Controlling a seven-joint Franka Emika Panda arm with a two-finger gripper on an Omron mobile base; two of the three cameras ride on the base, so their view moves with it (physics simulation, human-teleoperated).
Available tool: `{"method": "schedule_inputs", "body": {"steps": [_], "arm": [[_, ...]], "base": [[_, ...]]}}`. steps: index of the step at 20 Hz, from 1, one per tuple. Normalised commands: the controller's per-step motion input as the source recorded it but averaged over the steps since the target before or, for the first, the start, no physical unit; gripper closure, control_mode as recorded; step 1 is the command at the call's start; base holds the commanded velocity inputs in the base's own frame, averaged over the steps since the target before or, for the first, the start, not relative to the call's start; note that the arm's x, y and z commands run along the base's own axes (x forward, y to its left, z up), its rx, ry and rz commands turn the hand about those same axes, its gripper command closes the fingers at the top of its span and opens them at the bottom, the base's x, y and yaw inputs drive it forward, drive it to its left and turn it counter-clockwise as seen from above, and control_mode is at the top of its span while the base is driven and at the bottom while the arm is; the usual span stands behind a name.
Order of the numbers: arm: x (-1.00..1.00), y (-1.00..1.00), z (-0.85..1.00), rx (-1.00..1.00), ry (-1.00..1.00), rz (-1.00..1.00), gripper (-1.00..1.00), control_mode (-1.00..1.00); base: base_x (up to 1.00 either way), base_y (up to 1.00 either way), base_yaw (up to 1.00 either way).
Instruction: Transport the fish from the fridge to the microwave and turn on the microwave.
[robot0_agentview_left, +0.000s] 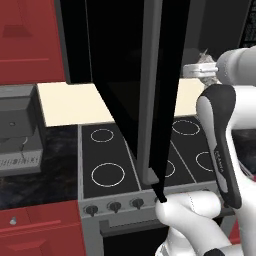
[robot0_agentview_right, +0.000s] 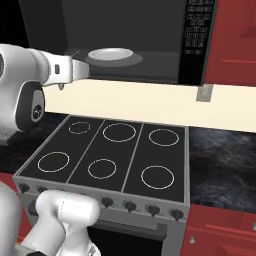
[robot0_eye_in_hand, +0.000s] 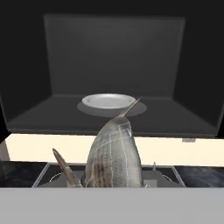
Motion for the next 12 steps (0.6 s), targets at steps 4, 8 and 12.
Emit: {"method": "schedule_inputs", "body": {"steps": [4, 8, 12], "arm": [[0.38, 0.00, 0.13, 0.00, -0.03, 0.00, 1.00, -1.00], [0.20, 0.00, 0.49, 0.00, 0.09, 0.00, 1.00, -1.00], [0.23, 0.00, 0.35, 0.00, 0.06, 0.00, 1.00, -1.00]], "base": [[0.00, 0.00, 0.00], [0.00, 0.00, 0.00], [0.00, 0.00, 0.00]]}}
